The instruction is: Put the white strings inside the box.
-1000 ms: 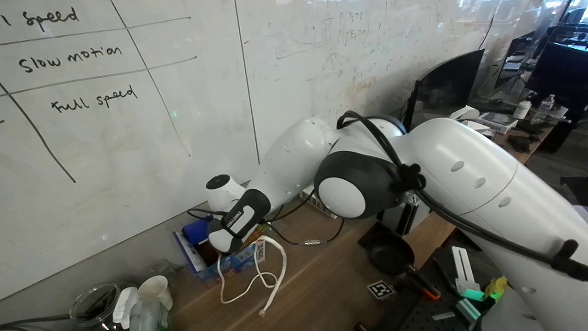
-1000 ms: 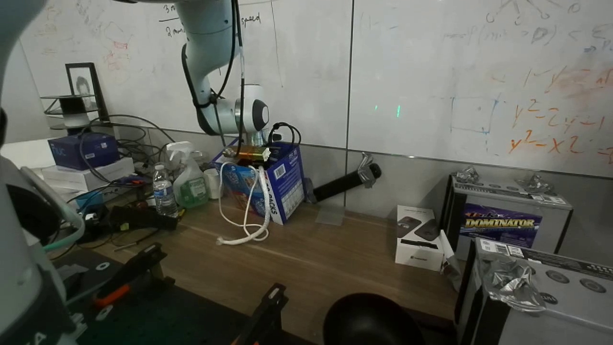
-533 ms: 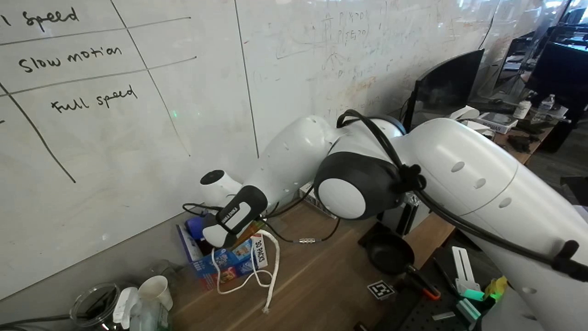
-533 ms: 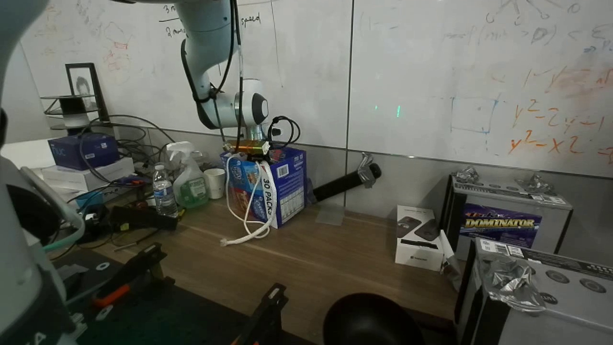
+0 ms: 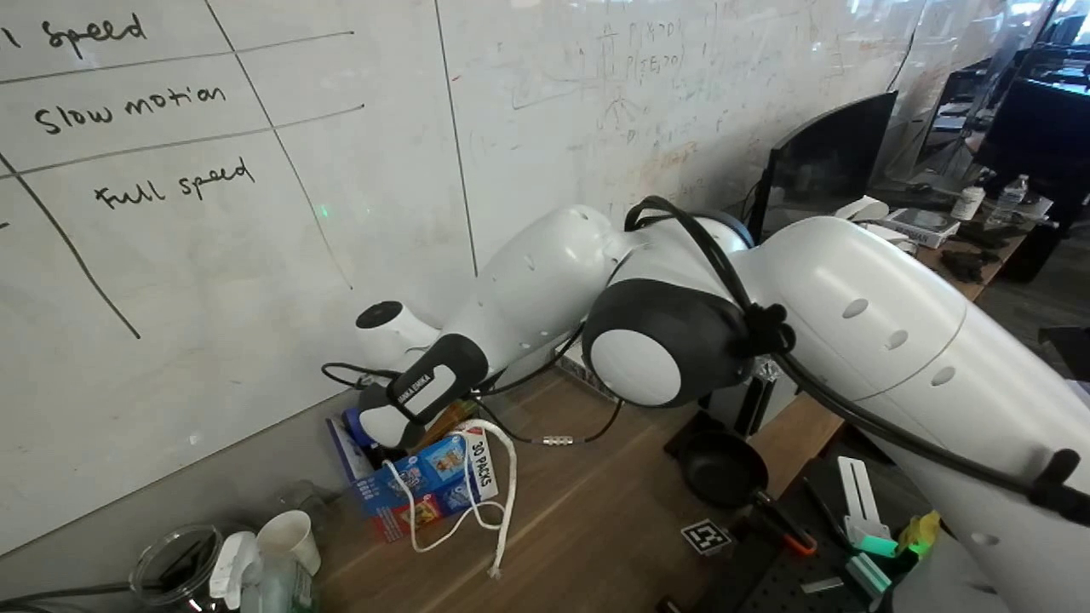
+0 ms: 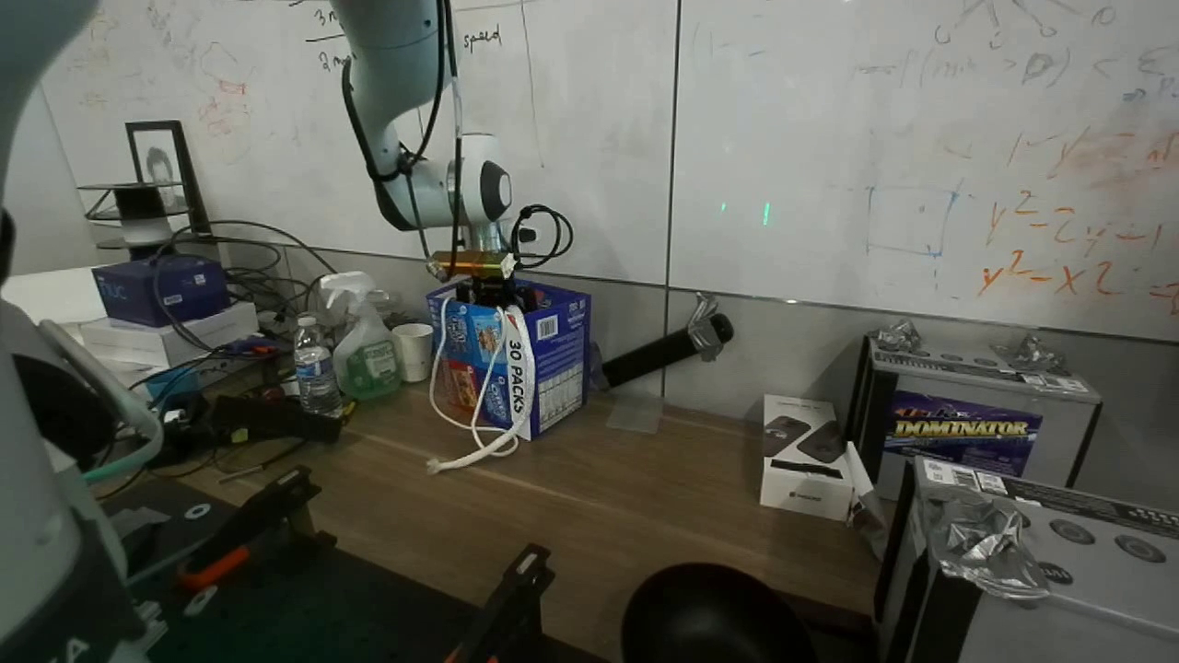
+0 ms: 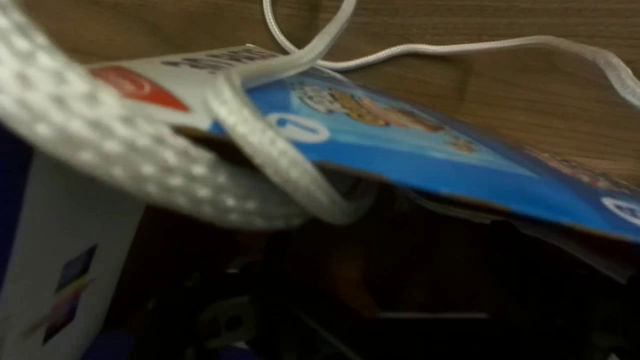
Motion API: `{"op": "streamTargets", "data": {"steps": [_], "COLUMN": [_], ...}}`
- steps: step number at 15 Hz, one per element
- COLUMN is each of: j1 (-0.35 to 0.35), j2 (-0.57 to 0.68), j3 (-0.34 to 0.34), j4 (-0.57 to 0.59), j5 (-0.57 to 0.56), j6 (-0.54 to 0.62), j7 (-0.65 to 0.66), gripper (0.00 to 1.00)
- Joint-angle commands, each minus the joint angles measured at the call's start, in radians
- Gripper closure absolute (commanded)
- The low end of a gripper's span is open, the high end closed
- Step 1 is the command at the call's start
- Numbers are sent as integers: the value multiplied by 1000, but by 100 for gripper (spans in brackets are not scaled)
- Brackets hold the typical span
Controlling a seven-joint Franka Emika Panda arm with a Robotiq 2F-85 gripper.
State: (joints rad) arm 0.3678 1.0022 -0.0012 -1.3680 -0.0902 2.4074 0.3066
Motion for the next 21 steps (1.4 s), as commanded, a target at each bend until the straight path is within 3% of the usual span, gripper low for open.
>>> {"op": "streamTargets", "data": {"steps": [1, 7, 12, 17, 21], "j1": [29, 42, 19, -50, -121], "j2": [-81, -279, -489, -675, -750], "j3": [-19, -27, -15, 16, 48], "j4": [-27, -149, -336, -587, -767], "j5": [-28, -74, -103, -96, -72], "j6": [-24, -38, -72, -30, 70], "j7": [22, 32, 31, -13, -97], "gripper": [0, 0, 0, 0, 0]}}
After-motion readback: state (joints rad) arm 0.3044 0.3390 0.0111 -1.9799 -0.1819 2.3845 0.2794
